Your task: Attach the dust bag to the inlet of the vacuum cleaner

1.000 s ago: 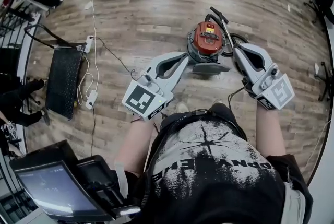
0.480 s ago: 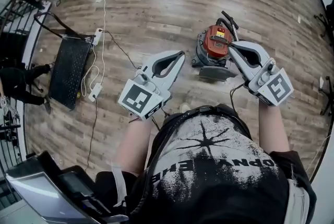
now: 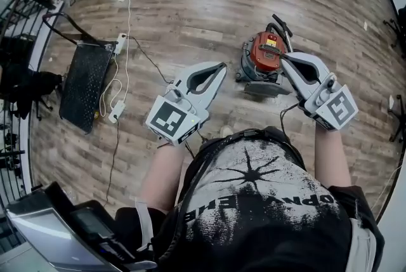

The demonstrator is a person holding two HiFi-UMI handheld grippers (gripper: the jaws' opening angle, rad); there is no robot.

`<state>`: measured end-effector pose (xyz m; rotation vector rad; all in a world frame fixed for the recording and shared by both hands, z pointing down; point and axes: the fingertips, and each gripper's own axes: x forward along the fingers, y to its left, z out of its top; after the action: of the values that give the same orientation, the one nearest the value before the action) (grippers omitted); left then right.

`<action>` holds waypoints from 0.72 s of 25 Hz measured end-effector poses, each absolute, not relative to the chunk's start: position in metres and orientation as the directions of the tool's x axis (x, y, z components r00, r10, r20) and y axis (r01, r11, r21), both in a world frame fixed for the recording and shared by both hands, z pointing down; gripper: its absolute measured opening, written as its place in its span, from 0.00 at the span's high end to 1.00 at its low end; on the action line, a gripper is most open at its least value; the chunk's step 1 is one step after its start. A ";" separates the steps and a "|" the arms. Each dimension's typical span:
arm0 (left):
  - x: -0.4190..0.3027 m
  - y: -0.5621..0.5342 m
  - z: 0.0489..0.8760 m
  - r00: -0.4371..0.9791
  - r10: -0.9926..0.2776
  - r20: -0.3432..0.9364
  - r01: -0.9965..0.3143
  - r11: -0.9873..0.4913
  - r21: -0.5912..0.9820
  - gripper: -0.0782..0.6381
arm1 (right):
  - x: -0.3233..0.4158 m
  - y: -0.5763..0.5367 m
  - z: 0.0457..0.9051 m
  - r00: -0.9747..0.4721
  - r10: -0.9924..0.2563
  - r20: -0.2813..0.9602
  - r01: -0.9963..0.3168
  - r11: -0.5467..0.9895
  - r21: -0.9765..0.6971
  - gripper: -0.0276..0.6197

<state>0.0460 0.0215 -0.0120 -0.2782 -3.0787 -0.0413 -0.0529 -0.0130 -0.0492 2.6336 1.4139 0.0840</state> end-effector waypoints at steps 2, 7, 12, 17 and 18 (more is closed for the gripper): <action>0.047 0.022 -0.011 -0.983 0.177 0.057 0.178 0.984 0.017 0.89 | -0.051 -0.013 -0.046 0.552 0.834 -0.016 0.824 -0.542 0.162 0.95; 0.049 0.022 -0.009 -0.983 0.175 0.060 0.175 0.984 0.008 0.89 | -0.045 -0.013 -0.043 0.557 0.831 0.000 0.819 -0.549 0.169 0.95; 0.055 0.026 -0.008 -0.980 0.183 0.076 0.184 0.983 0.008 0.89 | -0.036 -0.007 -0.044 0.579 0.815 0.000 0.807 -0.574 0.139 0.95; 0.058 0.025 -0.005 -0.980 0.180 0.088 0.181 0.983 0.011 0.89 | -0.030 -0.005 -0.042 0.589 0.808 0.006 0.802 -0.585 0.121 0.95; 0.059 0.024 -0.005 -0.980 0.181 0.087 0.182 0.983 0.014 0.89 | -0.029 -0.006 -0.041 0.593 0.805 0.004 0.800 -0.590 0.115 0.95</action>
<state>0.0594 0.0242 -0.0047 -0.2791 -3.0434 -0.0328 -0.0286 -0.0061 -0.0412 2.7130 1.3706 0.0846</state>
